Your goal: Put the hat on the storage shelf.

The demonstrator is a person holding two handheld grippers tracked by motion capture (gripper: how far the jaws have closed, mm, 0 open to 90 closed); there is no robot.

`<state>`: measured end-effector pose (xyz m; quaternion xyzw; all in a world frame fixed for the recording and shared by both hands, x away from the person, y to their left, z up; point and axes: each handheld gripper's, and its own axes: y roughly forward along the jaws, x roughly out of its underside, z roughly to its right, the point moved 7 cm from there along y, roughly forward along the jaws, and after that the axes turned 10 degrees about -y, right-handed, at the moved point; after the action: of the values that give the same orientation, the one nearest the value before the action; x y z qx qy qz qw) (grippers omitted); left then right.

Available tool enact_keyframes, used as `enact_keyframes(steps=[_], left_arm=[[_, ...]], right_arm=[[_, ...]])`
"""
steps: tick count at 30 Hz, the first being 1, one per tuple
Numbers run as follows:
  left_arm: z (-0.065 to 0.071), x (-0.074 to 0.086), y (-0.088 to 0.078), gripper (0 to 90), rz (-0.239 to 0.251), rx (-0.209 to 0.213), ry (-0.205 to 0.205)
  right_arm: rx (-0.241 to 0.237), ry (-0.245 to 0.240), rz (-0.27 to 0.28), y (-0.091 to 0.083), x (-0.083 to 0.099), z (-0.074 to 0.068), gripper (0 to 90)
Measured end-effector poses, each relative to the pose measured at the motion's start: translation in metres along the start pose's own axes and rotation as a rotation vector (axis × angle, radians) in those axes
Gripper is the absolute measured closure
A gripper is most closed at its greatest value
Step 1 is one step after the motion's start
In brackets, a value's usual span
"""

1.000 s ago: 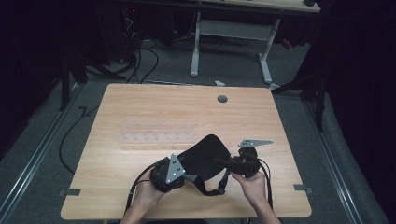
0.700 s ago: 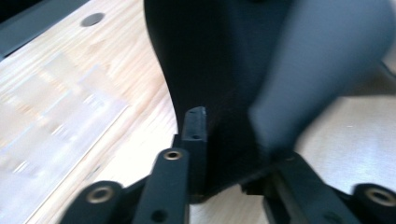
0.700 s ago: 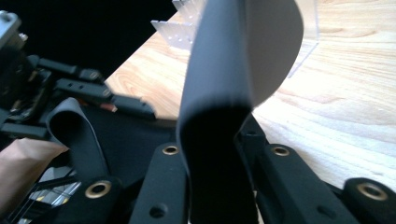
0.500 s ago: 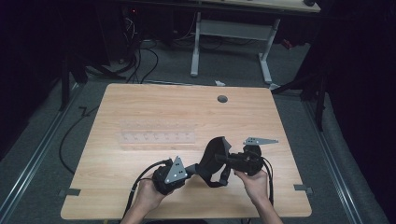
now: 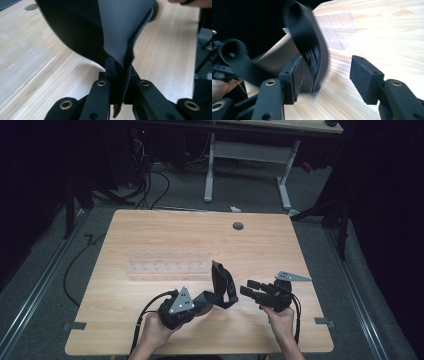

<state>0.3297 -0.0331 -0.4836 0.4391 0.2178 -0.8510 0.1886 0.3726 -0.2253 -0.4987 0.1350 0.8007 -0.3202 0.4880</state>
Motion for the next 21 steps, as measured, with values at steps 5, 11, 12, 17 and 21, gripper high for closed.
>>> enact_keyframes(steps=[5,11,12,17,21], left_arm=[[-0.003,-0.017,-0.011,86.6,0.057,0.009,-0.043],[-0.012,-0.032,-0.020,86.5,0.108,-0.001,-0.100],[-0.013,-0.034,-0.022,86.5,0.114,-0.003,-0.108],[-0.021,-0.042,-0.029,86.5,0.141,-0.016,-0.140],[-0.027,-0.050,-0.033,86.5,0.165,-0.031,-0.160]], right_arm=[[0.129,-0.018,-0.074,-0.003,0.023,0.023,42.0],[0.302,-0.029,-0.160,0.004,0.052,0.054,40.7],[0.320,-0.025,-0.172,0.005,0.055,0.057,40.3],[0.403,-0.063,-0.211,0.007,0.061,0.063,39.6],[0.461,-0.103,-0.254,0.007,0.062,0.068,37.4]])
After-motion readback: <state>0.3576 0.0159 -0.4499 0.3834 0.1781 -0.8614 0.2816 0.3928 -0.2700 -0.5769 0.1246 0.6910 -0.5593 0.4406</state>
